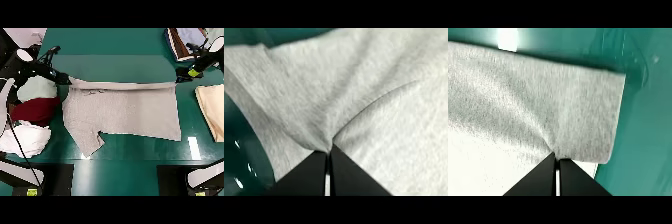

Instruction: Fold the shirts.

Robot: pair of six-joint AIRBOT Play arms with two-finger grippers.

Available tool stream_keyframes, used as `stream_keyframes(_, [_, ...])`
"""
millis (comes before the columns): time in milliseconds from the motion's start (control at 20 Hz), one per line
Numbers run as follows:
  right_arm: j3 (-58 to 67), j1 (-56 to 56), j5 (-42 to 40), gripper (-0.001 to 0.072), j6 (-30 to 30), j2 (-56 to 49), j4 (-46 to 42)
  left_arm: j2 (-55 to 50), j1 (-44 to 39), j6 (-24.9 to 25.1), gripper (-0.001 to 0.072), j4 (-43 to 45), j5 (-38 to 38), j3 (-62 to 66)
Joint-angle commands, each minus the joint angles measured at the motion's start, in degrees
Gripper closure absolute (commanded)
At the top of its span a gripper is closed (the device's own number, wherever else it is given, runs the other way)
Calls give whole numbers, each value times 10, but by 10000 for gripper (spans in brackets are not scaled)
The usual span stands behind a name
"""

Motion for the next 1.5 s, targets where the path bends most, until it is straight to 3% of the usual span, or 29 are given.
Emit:
stream_keyframes(0, [-95,10,-28,701,13,39,-16,0,0,-5,687,41,-23,-25])
stream_keyframes(150, [-163,10,-85,697,13,75,0,0,0,-27,684,41,-28,-26])
stream_keyframes(200, [-177,10,-91,696,13,81,4,0,0,-47,549,42,-29,-26])
stream_keyframes(250, [-192,10,-91,692,14,86,4,0,0,-66,252,42,-31,-26])
stream_keyframes(300, [-204,10,-87,552,14,87,4,0,0,-81,144,42,-33,-26])
stream_keyframes(350, [-211,10,-80,358,14,87,3,0,1,-81,159,42,-40,-26])
stream_keyframes(400, [-215,5,-71,351,14,87,3,0,4,-85,160,42,-49,-24])
stream_keyframes(600, [-221,-24,3,376,10,117,5,63,28,-105,161,44,-94,-59])
stream_keyframes(650, [-238,-33,1,411,1,140,21,96,30,-112,161,50,-89,-96])
stream_keyframes(850, [-330,-72,-15,410,-35,233,128,246,30,-152,161,45,-52,-320])
stream_keyframes(1050, [-384,-93,-36,411,-54,289,158,367,30,-174,161,22,-44,-492])
stream_keyframes(1250, [-388,-92,-38,410,-55,308,159,403,30,-173,161,12,-32,-568])
stream_keyframes(1450, [-388,-92,-32,410,-55,310,169,403,29,-169,161,-19,38,-600])
